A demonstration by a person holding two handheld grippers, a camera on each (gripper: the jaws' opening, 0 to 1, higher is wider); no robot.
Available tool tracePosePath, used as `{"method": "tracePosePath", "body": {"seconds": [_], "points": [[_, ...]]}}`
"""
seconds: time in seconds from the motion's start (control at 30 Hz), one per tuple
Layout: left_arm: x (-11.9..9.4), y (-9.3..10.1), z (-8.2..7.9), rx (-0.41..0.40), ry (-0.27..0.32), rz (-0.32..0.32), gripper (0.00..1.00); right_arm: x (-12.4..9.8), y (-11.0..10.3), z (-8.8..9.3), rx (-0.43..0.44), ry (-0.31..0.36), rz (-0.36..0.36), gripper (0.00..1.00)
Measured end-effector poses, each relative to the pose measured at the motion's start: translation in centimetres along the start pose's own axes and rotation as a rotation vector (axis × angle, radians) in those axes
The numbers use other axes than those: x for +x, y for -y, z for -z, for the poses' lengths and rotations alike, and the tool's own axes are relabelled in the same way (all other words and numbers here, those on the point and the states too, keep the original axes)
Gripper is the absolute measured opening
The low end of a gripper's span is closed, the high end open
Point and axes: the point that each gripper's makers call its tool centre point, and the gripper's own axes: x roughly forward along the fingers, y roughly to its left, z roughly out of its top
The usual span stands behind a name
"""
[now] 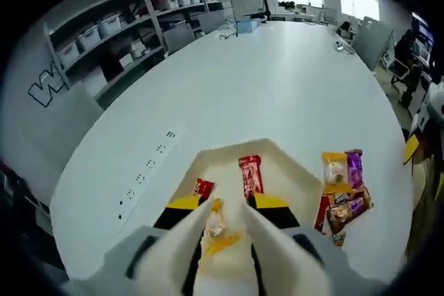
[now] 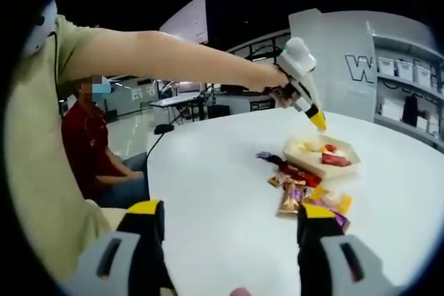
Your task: Place the target food into the container with the food tongs after gripping and lifting it, then release it inside without dropping or visibly crushing the food.
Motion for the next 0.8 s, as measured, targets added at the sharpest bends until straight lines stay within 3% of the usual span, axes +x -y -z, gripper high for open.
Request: {"method": "tracePosePath", "body": {"seconds": [0.17,0.37,0.5,0.8], "points": [[-1.3,0.3,0.3,0.007,0.024,0.019,0.24,0.0,-0.1,-0.1,-0.003,0.001,-0.002,0.77],[-2.0,1.4,1.6,0.062,-0.001,0.041,0.24,0.0,-0.3,-0.1,-0.002,0.003,-0.004,0.77],[-3.3,1.3,1.6,0.032,0.049,0.053,0.24,-0.1,-0.4,0.0,-0.001,0.001,-0.004,0.77],[-5.6,1.1,5.8,-0.005,0.041,0.053,0.24,-0.1,-0.4,0.0,-0.001,0.001,-0.004,0.77]]}}
